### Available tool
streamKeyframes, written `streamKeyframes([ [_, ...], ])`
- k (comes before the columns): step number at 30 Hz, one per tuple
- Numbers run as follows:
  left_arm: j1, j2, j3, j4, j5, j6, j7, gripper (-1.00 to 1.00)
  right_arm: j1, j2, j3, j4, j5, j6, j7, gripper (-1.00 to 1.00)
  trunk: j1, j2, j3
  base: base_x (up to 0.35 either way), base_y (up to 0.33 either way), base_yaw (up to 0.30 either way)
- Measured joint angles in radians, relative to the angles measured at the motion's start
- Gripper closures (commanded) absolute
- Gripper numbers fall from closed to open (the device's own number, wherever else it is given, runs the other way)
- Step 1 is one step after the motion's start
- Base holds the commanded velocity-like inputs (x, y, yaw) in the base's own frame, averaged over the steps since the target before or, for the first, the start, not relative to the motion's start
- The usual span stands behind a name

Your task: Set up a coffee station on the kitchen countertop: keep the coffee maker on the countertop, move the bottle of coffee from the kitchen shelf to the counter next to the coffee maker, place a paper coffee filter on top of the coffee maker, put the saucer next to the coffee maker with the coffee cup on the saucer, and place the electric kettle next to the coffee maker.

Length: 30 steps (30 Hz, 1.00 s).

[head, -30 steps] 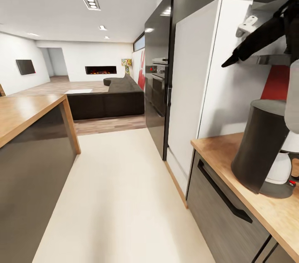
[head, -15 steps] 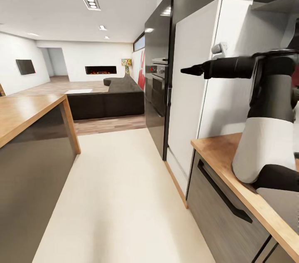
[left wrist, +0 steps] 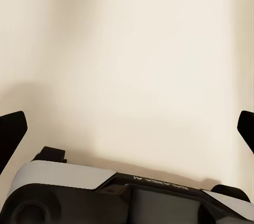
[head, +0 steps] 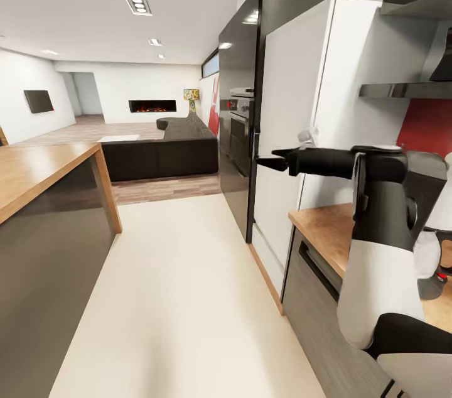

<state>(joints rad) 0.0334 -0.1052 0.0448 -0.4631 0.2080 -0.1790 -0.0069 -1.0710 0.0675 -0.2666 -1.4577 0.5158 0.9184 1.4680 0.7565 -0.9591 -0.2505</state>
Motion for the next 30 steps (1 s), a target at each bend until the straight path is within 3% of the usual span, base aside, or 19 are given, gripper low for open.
streamKeyframes([
  [4,0.000,0.000,0.000,0.000,0.000,0.000,0.000,-1.00,0.086,0.013,0.000,-0.014,-0.002,-0.026,-0.039,-1.00,0.000,0.000,0.000,0.000,0.000,0.000],
  [6,0.000,0.000,0.000,0.000,0.000,0.000,0.000,-1.00,0.177,0.017,0.000,-0.019,-0.002,-0.091,-0.055,-1.00,0.000,0.000,0.000,0.000,0.000,0.000],
  [14,0.000,0.000,0.000,0.000,0.000,0.000,0.000,-1.00,0.428,0.018,0.000,-0.012,-0.002,-0.264,-0.111,-1.00,0.000,0.000,0.000,0.000,0.000,0.000],
  [20,0.000,0.000,0.000,0.000,0.000,0.000,0.000,-1.00,0.533,0.019,0.000,-0.005,-0.002,-0.341,-0.129,-1.00,0.000,0.000,0.000,0.000,0.000,0.000],
  [30,0.000,0.001,0.002,0.000,0.001,0.000,0.000,-1.00,0.723,0.018,-0.005,0.079,0.002,-0.554,-0.134,-1.00,0.000,0.000,0.000,0.000,0.000,0.000],
])
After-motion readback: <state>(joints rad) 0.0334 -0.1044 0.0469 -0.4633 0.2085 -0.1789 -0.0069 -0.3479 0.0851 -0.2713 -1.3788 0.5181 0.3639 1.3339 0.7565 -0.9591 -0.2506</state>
